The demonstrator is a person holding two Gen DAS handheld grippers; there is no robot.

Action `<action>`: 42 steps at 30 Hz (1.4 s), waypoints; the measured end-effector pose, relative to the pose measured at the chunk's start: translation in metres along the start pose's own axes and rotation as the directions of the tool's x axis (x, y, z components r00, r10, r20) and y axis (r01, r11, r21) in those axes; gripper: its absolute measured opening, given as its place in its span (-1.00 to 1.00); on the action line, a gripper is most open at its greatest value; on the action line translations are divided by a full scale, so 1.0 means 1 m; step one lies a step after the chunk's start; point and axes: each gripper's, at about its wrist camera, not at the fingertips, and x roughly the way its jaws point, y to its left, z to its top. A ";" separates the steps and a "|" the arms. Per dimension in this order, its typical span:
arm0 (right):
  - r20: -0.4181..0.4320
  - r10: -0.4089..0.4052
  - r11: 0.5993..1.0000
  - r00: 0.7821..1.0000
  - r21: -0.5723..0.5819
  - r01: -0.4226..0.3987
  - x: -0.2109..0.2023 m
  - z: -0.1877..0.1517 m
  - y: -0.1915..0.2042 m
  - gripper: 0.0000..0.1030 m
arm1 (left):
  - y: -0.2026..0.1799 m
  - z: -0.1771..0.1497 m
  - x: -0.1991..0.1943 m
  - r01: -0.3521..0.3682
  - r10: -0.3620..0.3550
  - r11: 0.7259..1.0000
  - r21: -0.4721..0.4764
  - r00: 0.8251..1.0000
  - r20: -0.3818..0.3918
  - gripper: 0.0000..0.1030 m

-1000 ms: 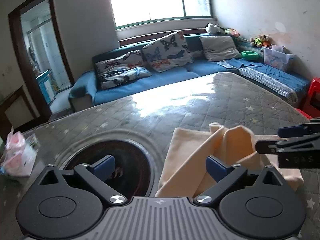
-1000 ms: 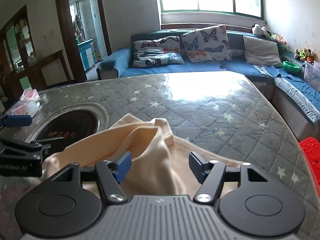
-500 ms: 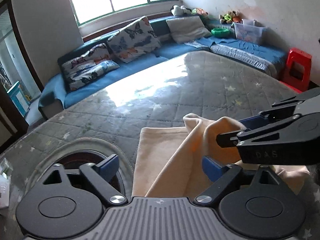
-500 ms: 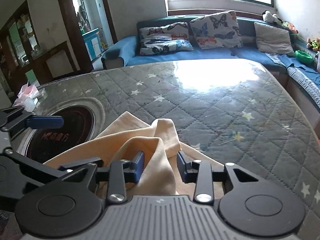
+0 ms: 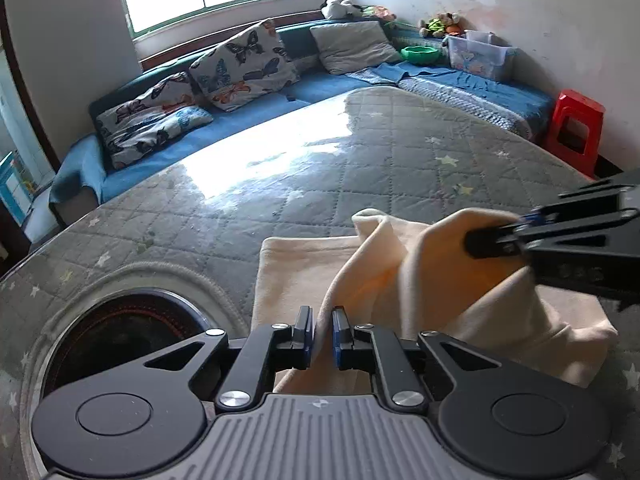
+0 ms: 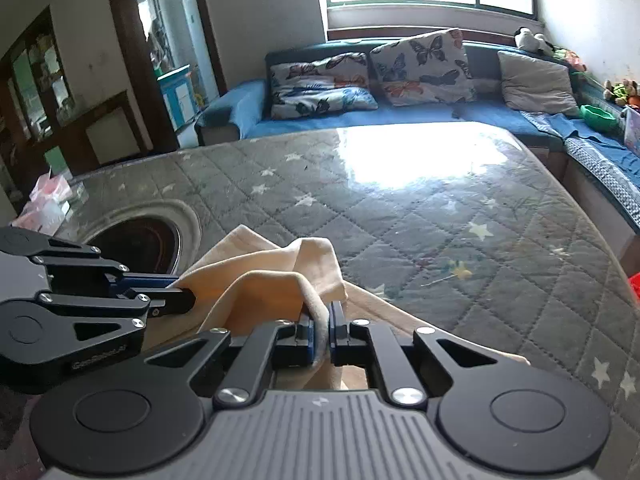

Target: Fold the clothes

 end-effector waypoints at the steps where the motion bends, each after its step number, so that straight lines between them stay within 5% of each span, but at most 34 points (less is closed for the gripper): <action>1: 0.008 -0.005 1.000 1.000 0.003 0.005 -0.003 -0.001 0.000 -0.89 | 0.002 -0.001 -0.001 -0.001 0.001 1.000 -0.007 1.000 -0.001 -0.82; 16: 0.145 -0.155 0.986 0.977 0.086 0.144 -0.090 -0.035 -0.028 -0.90 | 0.046 -0.030 -0.045 -0.042 0.051 0.984 -0.173 0.998 0.045 -0.99; 22: 0.117 -0.208 0.969 0.971 0.163 0.188 -0.107 -0.058 -0.048 -0.90 | 0.028 -0.019 -0.047 -0.036 0.042 0.994 -0.103 0.997 0.060 -0.90; 25: 0.068 -0.226 0.963 0.972 0.169 0.212 -0.107 -0.071 -0.054 -0.86 | 0.021 -0.010 -0.035 -0.032 0.035 0.996 -0.082 0.998 0.043 -0.68; 28: 0.046 -0.237 0.961 0.970 0.155 0.227 -0.108 -0.076 -0.056 -0.64 | 0.016 -0.004 -0.022 -0.029 0.031 0.996 -0.079 0.999 0.022 -0.24; 34: 0.068 -0.243 0.966 0.968 0.102 0.236 -0.106 -0.063 -0.055 -0.34 | 0.012 0.009 0.001 -0.001 0.000 0.996 -0.088 1.000 -0.010 0.30; 42: 0.094 -0.216 0.976 0.972 0.018 0.216 -0.098 -0.047 -0.038 -0.11 | 0.006 0.018 0.022 0.027 -0.028 0.996 -0.083 1.000 -0.011 0.67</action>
